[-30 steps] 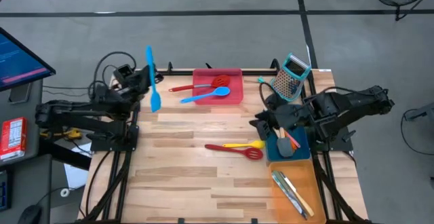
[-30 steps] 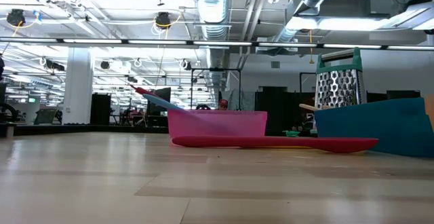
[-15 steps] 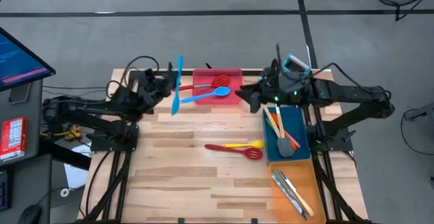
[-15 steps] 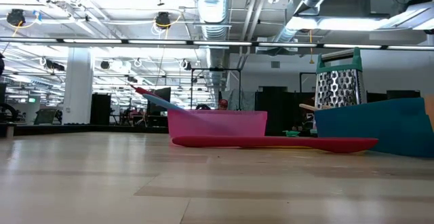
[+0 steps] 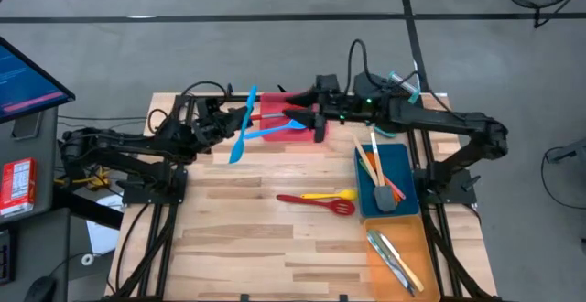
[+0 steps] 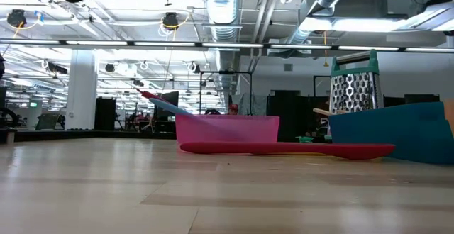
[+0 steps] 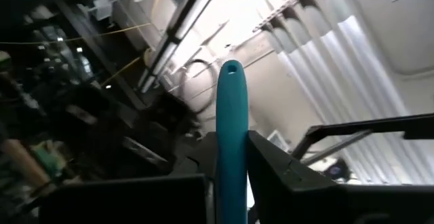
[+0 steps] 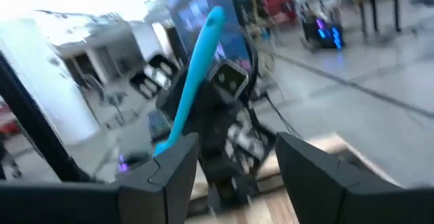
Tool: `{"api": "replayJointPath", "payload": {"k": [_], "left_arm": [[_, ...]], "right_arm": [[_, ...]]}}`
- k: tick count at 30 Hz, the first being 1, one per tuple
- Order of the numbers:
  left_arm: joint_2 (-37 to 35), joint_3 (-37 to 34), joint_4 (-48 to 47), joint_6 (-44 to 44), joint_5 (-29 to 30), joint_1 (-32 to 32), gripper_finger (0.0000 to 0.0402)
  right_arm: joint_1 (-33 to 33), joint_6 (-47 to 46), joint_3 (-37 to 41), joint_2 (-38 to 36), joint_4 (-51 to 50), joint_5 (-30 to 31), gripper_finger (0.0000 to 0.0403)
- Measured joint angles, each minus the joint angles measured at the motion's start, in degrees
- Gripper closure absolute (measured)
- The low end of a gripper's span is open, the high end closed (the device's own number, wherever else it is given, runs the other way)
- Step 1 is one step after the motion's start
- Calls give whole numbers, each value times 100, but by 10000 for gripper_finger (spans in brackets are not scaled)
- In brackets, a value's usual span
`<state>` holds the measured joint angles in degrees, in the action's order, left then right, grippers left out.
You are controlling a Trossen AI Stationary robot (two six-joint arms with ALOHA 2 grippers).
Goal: Pick & Place Kitchen Items
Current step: Put the blue spatula into the blue bin
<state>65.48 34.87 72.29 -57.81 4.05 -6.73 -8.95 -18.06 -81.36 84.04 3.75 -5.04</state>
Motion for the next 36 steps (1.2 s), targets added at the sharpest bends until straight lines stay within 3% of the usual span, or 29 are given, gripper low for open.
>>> {"api": "replayJointPath", "payload": {"k": [7,13,36], "left_arm": [[-136,0,48,-12,-114,1,366],[-135,0,26,-12,-116,1,366],[366,1,-57,-159,-116,1,366]], "right_arm": [[-328,-198,-9,638,1599,-956,207],[-400,-239,-10,906,2508,-1337,207],[-466,-254,-161,902,1899,-1615,207]]}}
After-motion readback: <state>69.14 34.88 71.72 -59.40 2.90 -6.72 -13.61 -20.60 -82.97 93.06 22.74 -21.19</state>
